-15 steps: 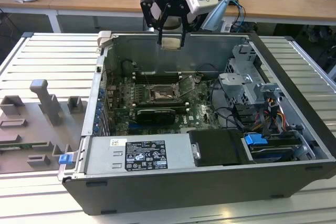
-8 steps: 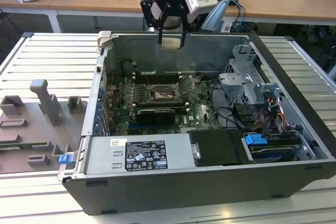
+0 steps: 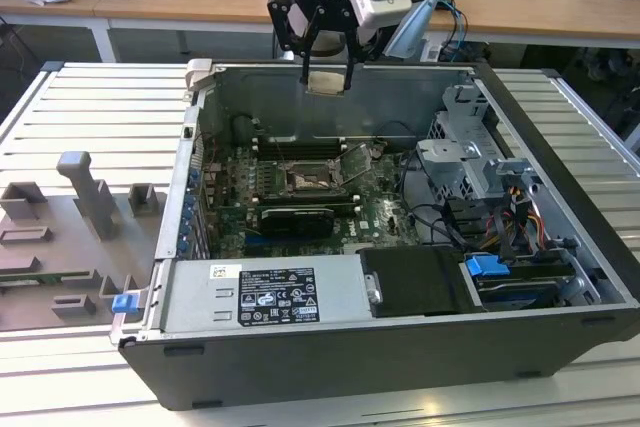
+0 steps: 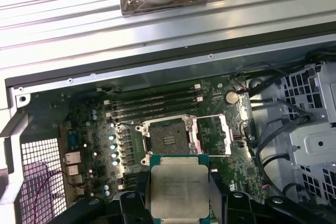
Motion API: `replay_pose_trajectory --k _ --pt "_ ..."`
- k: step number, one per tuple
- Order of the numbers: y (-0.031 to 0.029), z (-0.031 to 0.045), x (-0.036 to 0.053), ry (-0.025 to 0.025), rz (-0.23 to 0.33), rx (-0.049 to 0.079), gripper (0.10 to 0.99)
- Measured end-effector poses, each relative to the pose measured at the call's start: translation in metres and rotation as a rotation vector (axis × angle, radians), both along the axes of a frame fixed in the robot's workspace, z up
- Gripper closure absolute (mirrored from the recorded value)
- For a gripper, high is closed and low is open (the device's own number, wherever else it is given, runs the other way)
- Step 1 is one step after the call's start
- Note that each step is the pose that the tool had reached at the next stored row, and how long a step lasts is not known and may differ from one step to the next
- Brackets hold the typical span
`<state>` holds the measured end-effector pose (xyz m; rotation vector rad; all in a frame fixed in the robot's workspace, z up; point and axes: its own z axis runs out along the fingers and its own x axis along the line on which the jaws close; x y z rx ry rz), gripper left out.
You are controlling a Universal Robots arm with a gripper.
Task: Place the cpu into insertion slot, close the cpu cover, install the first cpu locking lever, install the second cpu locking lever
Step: 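Place the cpu into insertion slot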
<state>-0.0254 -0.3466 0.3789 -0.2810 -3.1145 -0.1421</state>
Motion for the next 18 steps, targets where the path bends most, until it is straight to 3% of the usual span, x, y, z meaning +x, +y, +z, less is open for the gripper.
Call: replay_pose_trajectory --k 18 --pt "0.0 0.0 0.0 0.0 -0.055 0.0 0.549"
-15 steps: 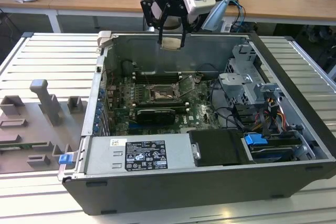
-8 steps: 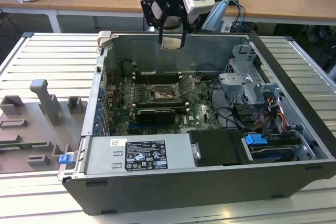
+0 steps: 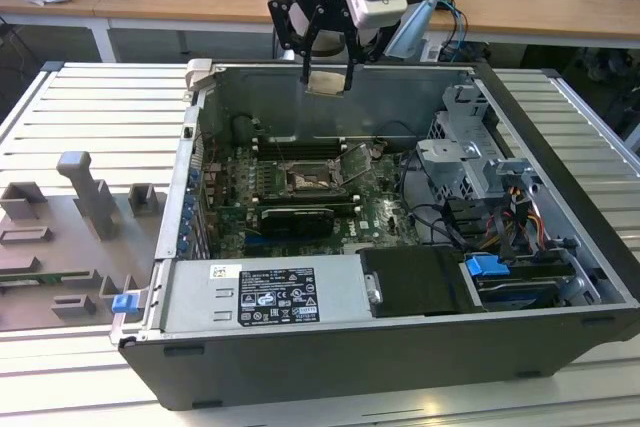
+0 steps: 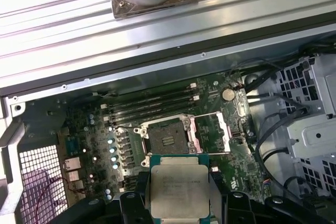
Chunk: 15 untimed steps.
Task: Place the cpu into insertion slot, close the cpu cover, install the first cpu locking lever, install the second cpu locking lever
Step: 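Place the cpu into insertion slot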
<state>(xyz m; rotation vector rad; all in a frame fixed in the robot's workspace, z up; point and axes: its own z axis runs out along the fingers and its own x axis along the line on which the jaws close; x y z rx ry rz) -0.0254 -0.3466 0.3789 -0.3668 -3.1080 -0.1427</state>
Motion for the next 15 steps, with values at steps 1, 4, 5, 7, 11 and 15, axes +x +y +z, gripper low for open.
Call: replay_pose_trajectory --k 1,4,5,7,11,15 --pt "0.0 0.0 0.0 -0.0001 -0.002 0.0 0.549" --pt "0.0 0.0 0.0 0.0 -0.009 0.0 0.549" --pt "0.0 0.0 0.0 0.0 -0.011 0.0 0.549" --pt "0.0 0.0 0.0 0.0 -0.019 0.0 0.549" --pt "0.0 -0.0001 0.0 -0.0001 -0.029 0.0 0.549" --pt "0.0 -0.0001 0.0 0.0 -0.042 0.0 0.549"
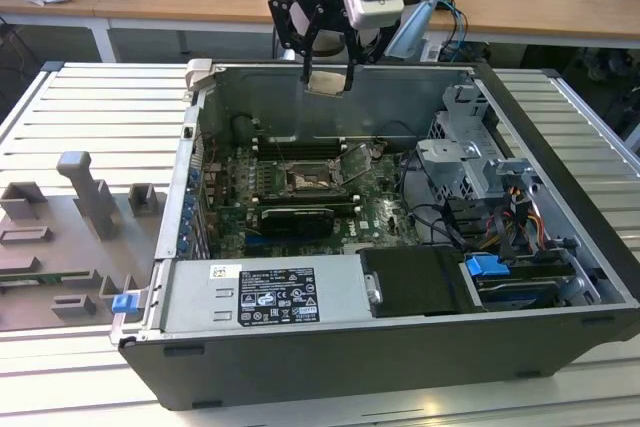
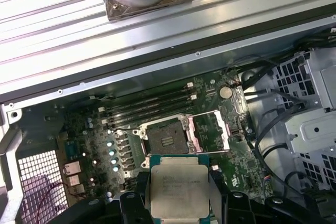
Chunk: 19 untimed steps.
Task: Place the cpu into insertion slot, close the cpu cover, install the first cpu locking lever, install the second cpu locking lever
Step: 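Place the cpu into insertion slot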
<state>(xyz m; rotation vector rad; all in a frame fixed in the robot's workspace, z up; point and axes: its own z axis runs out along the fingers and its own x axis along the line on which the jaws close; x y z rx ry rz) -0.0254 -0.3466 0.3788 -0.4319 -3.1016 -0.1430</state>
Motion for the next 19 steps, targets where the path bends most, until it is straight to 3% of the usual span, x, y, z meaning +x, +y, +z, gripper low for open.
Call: replay_pose_trajectory --k 19 --pt "0.0 -0.0002 0.0 0.0 -0.067 0.0 0.549"
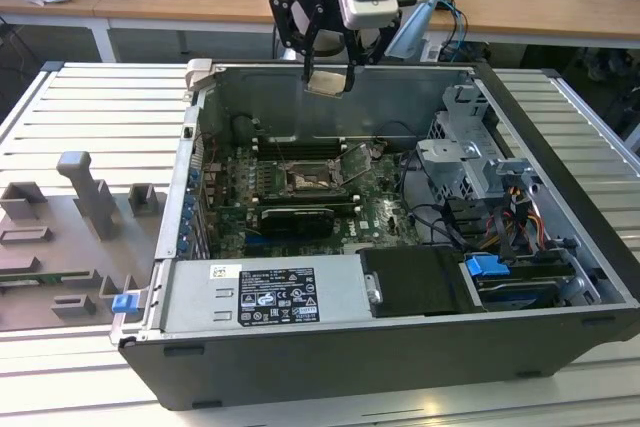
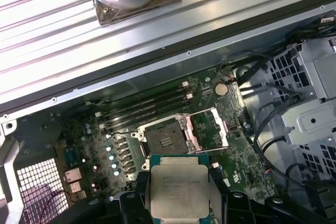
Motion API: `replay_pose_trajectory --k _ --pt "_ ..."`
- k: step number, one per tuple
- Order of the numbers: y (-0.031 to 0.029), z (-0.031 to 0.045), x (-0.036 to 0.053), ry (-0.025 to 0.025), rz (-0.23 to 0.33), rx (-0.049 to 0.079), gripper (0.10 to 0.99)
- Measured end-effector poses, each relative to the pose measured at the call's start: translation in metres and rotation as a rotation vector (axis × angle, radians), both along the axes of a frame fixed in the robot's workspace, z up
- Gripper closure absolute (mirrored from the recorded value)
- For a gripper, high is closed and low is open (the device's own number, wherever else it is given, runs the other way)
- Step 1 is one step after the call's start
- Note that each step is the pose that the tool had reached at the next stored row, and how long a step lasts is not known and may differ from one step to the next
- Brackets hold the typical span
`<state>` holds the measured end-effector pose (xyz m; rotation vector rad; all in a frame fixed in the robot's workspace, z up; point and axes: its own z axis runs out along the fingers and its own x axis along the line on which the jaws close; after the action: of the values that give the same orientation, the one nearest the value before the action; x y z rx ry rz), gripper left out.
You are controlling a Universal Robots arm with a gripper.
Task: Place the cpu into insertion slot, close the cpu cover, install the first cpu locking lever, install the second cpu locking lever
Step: 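Place the cpu into insertion slot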
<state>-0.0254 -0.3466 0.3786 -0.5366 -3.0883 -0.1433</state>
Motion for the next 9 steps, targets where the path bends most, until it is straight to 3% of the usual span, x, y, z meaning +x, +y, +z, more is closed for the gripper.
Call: replay_pose_trajectory --k 9 --pt "0.0 -0.0002 0.0 0.0 -0.033 0.0 0.549"
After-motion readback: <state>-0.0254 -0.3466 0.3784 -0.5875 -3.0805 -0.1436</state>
